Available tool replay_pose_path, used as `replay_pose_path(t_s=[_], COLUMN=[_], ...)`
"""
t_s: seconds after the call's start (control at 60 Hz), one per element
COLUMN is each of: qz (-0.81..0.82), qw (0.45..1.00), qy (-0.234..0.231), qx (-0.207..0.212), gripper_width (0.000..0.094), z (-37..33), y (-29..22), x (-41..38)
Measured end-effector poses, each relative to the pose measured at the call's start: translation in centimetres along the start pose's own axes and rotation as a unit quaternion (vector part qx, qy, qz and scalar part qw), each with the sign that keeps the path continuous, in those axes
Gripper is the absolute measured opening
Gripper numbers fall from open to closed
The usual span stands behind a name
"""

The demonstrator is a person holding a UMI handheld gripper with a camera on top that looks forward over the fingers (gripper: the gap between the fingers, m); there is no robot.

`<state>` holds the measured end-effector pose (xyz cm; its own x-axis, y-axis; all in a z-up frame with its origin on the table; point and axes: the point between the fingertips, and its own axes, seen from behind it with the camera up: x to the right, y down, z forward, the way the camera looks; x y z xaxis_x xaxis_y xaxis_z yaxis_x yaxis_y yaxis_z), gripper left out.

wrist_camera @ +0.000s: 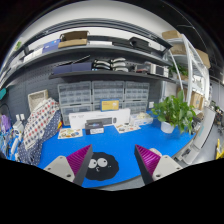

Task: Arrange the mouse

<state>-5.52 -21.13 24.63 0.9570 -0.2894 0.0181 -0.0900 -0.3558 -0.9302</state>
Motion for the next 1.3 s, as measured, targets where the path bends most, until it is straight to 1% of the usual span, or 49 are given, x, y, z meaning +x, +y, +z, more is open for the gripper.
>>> replay_pose_path(t_s=[0.083, 0.183, 0.25, 0.383, 0.45, 0.517, 0.667, 0.733, 0.833, 0.983, 1.117, 1.217, 1.25, 1.3], qz=[-0.002, 0.001, -0.002, -0.004, 0.005, 0.011, 0.004, 0.004, 0.005, -0.006, -0.027, -0.037, -0.039, -0.036], qw=[1.0, 1.0, 0.999, 0.997, 0.996, 0.994, 0.989, 0.987, 0.986, 0.985, 0.984, 0.982, 0.982, 0.982], qy=[0.004, -0.009, -0.017, -0.026, -0.021, -0.012, 0.017, 0.027, 0.027, -0.005, -0.041, -0.056, -0.061, -0.065], qx=[-0.003, -0.017, -0.03, -0.071, -0.09, -0.111, -0.146, -0.156, -0.165, -0.173, -0.172, -0.174, -0.176, -0.176], gripper_width=[0.0852, 0.0848, 0.0847, 0.0832, 0.0813, 0.0813, 0.0812, 0.0813, 0.0804, 0.0806, 0.0806, 0.08, 0.0788, 0.0732], z=[0.5, 1.7, 2.5, 3.8, 4.4, 5.0, 7.4, 9.1, 12.3, 17.6, 21.6, 23.5, 24.3, 25.0], y=[0.6, 2.9, 5.3, 11.4, 14.1, 16.4, 20.0, 20.7, 20.7, 19.6, 18.2, 18.4, 18.2, 18.1], x=[0.5, 1.0, 1.9, 5.1, 7.8, 11.2, 19.4, 22.7, 25.9, 27.5, 27.1, 25.9, 25.9, 25.6])
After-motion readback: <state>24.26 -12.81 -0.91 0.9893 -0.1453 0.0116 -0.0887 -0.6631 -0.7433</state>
